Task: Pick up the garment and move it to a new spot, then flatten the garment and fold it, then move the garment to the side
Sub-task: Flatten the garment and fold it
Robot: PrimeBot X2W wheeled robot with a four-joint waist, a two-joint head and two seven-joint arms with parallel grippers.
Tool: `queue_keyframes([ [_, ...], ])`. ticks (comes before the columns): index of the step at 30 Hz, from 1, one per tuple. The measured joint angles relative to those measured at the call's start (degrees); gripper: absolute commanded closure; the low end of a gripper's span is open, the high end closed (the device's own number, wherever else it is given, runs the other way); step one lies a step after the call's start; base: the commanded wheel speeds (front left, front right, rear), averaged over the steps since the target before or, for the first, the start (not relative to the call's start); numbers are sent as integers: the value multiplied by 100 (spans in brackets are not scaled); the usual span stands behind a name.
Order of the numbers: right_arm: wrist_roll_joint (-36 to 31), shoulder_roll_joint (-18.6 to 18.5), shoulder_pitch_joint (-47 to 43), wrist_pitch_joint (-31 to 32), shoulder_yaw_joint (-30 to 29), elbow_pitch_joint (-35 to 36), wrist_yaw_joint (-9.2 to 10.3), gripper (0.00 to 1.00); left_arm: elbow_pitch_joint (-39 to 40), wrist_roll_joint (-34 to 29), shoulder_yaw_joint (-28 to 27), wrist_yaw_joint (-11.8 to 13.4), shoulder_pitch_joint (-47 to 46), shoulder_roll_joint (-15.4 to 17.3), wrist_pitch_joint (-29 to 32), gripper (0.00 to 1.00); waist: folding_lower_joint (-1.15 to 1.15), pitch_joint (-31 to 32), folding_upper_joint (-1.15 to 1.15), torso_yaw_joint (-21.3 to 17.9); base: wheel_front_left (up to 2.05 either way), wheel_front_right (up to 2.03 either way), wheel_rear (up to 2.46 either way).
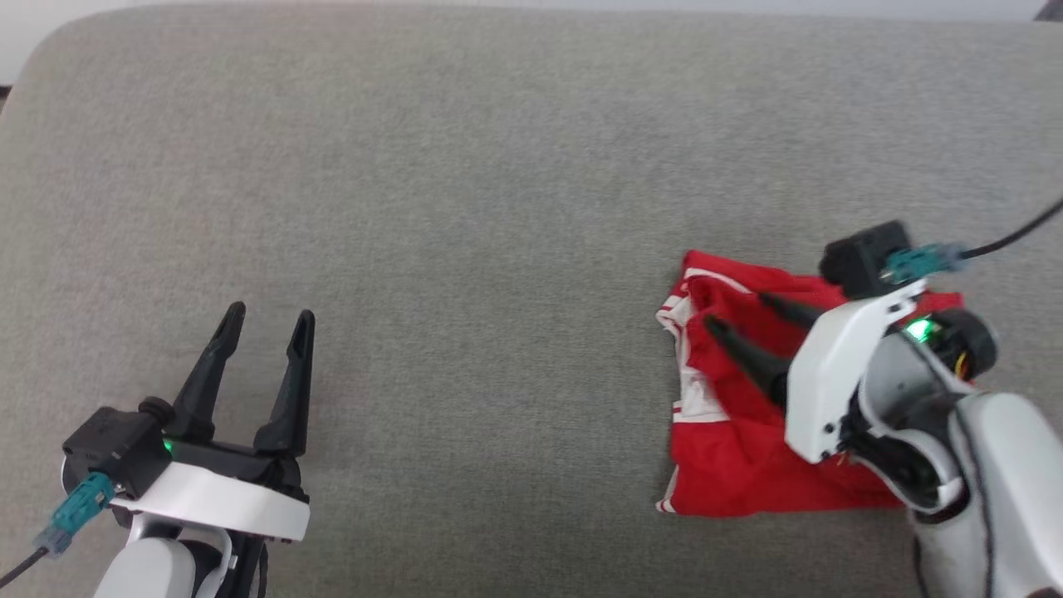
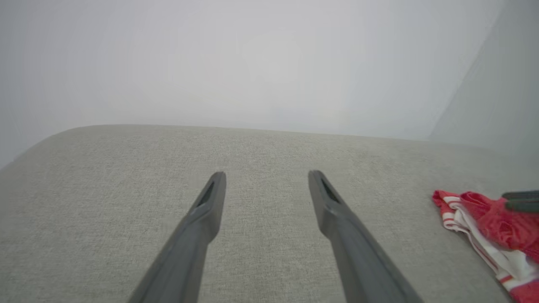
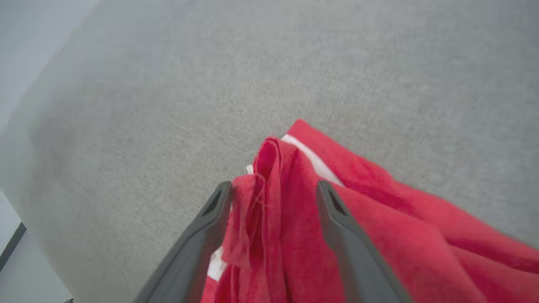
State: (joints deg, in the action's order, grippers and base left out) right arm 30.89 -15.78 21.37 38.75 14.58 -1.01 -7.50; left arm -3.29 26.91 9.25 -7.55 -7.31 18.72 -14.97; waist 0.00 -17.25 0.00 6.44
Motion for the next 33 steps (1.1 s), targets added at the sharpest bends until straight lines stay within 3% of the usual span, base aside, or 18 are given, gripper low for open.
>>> queue_keyframes([
  [8, 93, -339, -103, -809, -448, 312, 0, 0, -114, 43, 16, 0, 129, 1, 0, 0, 0, 298, 0, -333, 0, 0, 0],
  [18, 151, -573, -393, -3560, -541, -1117, 1, 0, -338, 163, -83, 0, 358, -75, 0, 0, 0, 674, 0, -698, 0, 0, 0],
  [23, -80, -464, -585, -4819, -494, -1729, 1, 0, -360, 133, -301, 0, 556, -177, 0, 0, 0, 867, 0, -800, 0, 0, 0],
  [28, -261, -289, -850, -5264, -509, -1953, 1, 0, -308, 97, -425, 0, 822, -220, 0, 0, 0, 1042, 0, -863, 0, 0, 0],
  [33, -404, -133, -1295, -5349, -762, -1688, 0, 0, -172, 80, -504, 0, 1096, -256, 0, 0, 0, 1153, 0, -858, 0, 0, 0],
])
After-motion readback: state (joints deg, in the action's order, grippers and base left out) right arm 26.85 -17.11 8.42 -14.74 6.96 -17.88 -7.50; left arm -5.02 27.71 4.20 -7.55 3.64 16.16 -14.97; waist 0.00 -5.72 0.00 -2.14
